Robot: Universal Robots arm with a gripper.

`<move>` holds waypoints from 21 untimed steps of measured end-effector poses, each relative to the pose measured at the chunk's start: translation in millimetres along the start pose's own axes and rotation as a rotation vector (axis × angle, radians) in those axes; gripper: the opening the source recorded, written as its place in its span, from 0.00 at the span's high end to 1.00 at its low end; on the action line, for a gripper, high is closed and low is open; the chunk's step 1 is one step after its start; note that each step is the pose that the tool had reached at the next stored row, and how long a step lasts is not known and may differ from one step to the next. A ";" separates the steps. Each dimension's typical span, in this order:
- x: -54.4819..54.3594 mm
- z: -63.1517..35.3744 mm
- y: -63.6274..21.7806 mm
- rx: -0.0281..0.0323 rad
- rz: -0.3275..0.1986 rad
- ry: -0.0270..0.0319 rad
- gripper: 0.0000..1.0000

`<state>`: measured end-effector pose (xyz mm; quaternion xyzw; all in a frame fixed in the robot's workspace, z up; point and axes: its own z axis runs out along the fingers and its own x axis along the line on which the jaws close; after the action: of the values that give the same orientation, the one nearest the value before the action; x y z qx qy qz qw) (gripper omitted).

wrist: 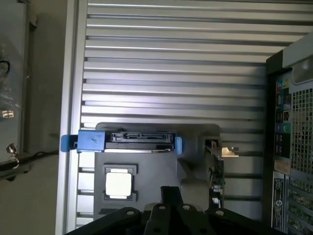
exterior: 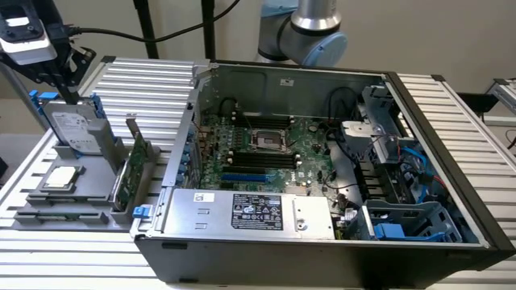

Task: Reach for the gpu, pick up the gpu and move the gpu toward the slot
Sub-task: 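Reach for the gpu, then pick up the gpu and move the gpu toward the slot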

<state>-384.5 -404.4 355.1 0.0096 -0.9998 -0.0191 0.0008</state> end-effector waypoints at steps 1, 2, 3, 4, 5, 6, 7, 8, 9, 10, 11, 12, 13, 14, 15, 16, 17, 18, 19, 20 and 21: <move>-2.0 -0.1 -3.7 0.0000 0.000 0.0003 0.89; -4.3 -0.2 -6.9 -0.0001 0.000 0.0006 0.89; -7.4 -0.1 -9.8 -0.0001 0.000 0.0005 0.89; -11.3 -0.1 -12.3 -0.0001 0.000 0.0006 0.89; -15.8 0.1 -14.5 -0.0001 0.000 0.0007 0.89; -20.0 0.2 -16.3 -0.0001 0.000 0.0007 0.89; -24.6 0.5 -18.1 0.0000 0.000 0.0007 0.89; -29.2 0.7 -20.0 -0.0001 0.000 0.0006 0.89; -33.9 1.0 -21.8 0.0000 0.000 0.0006 0.89; -38.3 1.3 -23.5 -0.0001 0.000 0.0007 0.89; -42.9 1.7 -25.3 -0.0001 0.000 0.0006 0.89; -47.5 2.1 -27.1 0.0000 0.000 0.0007 0.89; -51.9 2.7 -29.1 0.0000 0.000 0.0007 0.89; -55.9 3.4 -31.1 0.0000 0.000 0.0007 0.89; -59.5 4.3 -33.3 -0.0001 0.000 0.0007 0.89; -62.3 5.1 -35.4 -0.0002 0.000 0.0006 0.89; -64.7 5.7 -37.2 0.0000 0.000 0.0007 0.89; -65.8 5.8 -37.8 0.0000 0.000 0.0008 0.89; -66.1 5.7 -37.9 0.0001 0.000 0.0011 0.89; -66.1 5.8 -37.9 0.0000 0.000 0.0010 0.89; -66.2 5.8 -37.9 -0.0001 0.000 0.0010 0.89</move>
<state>-317.6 -440.8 347.7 0.0095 -0.9998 -0.0192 0.0013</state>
